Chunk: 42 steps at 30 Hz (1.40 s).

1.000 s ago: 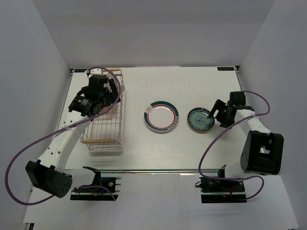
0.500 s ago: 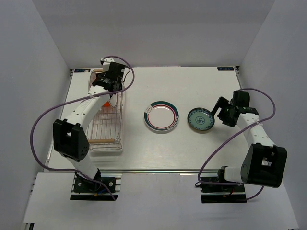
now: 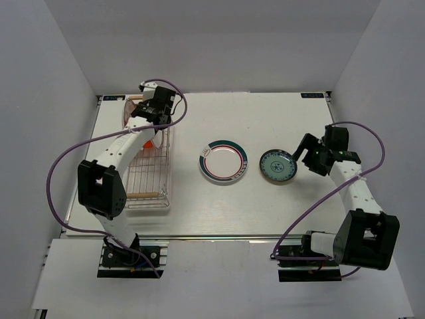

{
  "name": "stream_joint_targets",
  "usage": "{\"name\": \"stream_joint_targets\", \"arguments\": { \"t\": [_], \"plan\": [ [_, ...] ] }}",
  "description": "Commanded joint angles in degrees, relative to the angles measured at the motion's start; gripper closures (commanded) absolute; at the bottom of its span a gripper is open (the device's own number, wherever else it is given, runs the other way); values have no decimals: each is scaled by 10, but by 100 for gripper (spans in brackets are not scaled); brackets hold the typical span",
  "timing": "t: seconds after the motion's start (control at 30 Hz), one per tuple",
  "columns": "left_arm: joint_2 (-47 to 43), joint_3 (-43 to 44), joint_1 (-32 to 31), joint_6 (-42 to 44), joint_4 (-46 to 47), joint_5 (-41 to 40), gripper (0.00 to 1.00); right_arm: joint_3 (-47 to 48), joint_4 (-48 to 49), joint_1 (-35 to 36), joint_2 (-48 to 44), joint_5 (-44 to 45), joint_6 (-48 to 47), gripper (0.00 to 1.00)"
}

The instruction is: Unload the plates from the dish rack

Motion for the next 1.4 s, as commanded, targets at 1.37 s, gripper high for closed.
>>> {"name": "stream_joint_targets", "arguments": {
  "t": [1.37],
  "plan": [
    [-284,-187,-14,46,312,778,100,-17,285,28,-113,-479,1,11]
  ]
}}
